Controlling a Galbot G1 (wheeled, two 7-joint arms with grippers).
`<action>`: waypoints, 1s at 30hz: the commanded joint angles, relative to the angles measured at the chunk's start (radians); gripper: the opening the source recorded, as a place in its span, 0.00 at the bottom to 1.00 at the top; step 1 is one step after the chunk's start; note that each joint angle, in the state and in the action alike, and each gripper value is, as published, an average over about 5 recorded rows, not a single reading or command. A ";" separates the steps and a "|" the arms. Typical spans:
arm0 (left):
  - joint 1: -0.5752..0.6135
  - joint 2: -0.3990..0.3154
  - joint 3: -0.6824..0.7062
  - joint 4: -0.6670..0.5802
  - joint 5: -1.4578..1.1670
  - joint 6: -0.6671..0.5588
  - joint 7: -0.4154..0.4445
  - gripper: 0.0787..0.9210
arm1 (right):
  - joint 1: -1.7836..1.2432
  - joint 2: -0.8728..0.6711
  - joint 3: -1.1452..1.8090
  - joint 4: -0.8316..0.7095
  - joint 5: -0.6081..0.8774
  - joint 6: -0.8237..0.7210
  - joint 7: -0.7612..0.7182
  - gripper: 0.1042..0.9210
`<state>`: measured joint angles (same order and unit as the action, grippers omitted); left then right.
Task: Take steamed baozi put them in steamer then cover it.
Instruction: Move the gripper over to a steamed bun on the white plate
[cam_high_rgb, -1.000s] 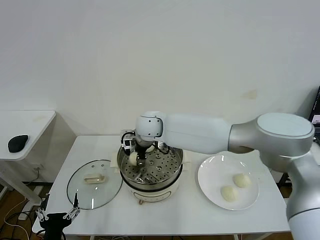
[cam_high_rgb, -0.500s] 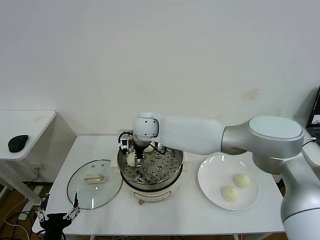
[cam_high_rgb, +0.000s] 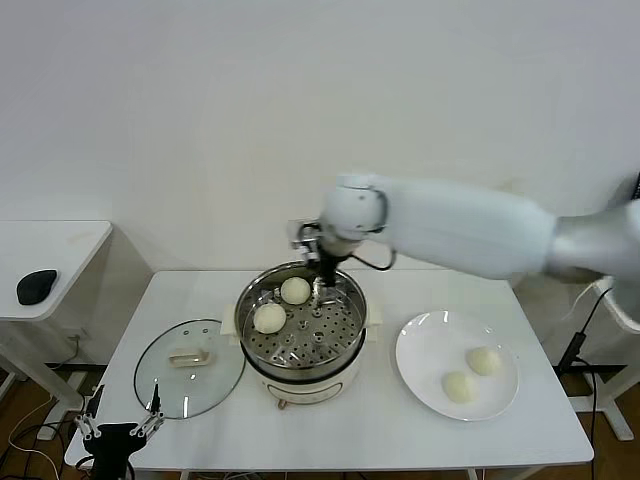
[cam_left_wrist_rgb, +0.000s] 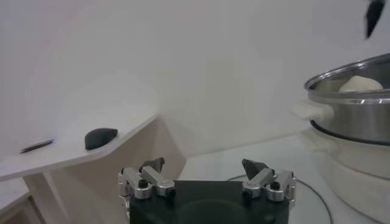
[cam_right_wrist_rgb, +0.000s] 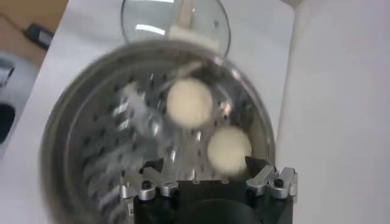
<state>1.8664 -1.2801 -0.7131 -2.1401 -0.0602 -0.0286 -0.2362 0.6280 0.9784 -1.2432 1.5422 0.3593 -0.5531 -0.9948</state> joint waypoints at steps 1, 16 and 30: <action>-0.001 0.002 0.005 0.001 0.002 0.001 0.001 0.88 | 0.048 -0.351 -0.004 0.186 -0.165 0.119 -0.103 0.88; -0.011 -0.006 0.040 0.016 0.022 0.004 0.006 0.88 | -0.367 -0.628 0.136 0.227 -0.438 0.226 -0.030 0.88; -0.011 -0.006 0.041 0.034 0.031 0.010 0.012 0.88 | -0.705 -0.630 0.357 0.201 -0.456 0.153 -0.002 0.88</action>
<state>1.8550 -1.2855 -0.6729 -2.1062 -0.0294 -0.0191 -0.2244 0.1022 0.3968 -0.9840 1.7350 -0.0528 -0.3935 -1.0045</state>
